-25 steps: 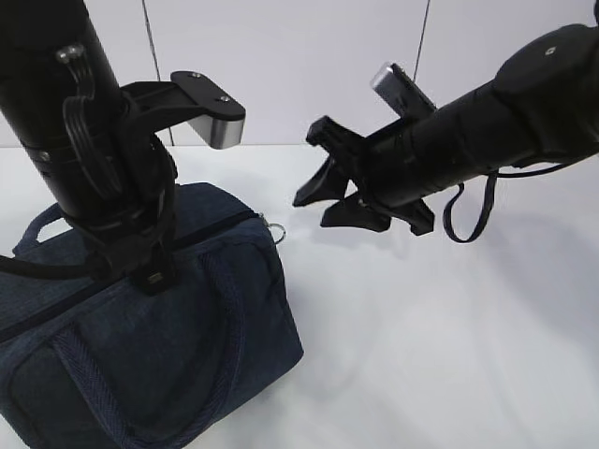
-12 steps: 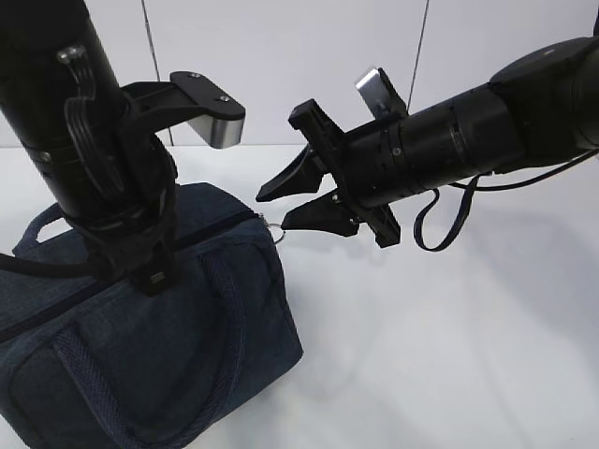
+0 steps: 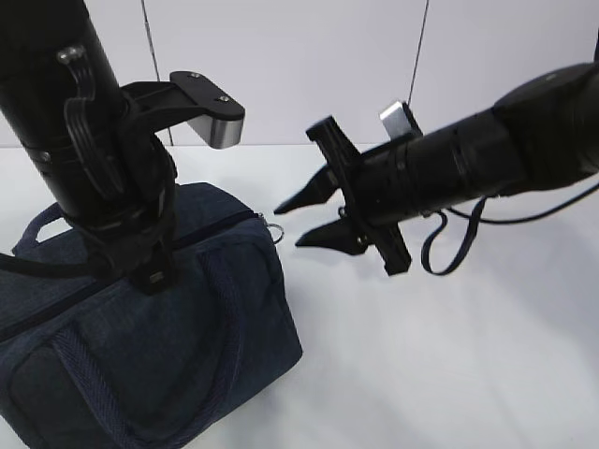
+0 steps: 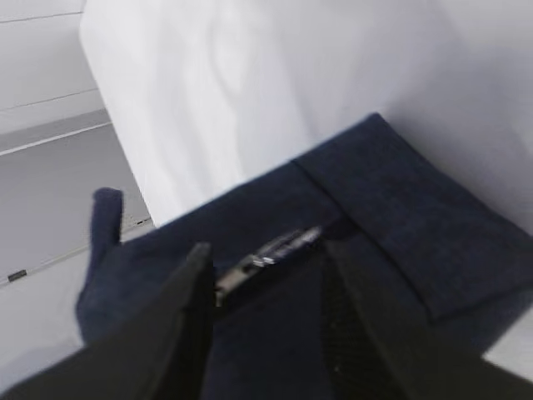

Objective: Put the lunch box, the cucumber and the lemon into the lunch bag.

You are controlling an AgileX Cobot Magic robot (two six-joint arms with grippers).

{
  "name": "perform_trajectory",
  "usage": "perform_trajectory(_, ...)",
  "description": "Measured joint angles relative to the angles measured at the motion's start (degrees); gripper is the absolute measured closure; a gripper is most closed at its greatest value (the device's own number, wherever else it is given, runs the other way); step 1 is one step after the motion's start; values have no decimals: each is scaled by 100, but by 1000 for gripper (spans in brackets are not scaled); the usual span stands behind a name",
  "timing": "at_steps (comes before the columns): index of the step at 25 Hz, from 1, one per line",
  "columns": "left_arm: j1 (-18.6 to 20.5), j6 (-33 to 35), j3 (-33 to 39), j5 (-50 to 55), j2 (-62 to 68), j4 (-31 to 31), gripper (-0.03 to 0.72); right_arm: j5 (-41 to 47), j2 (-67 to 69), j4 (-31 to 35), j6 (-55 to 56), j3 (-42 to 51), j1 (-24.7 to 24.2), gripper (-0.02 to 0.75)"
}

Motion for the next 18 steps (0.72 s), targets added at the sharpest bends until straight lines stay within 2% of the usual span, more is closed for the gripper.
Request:
perform_trajectory(5, 0, -13, 0, 0, 0, 102, 689, -71, 0, 511, 3, 276, 0, 436)
perform_trajectory(11, 0, -17, 0, -3, 9, 124, 689, -264, 0, 1530, -453, 276, 0, 436)
perform_trajectory(18, 0, -17, 0, -3, 9, 124, 689, -6, 75, 1687, -525, 276, 0, 436)
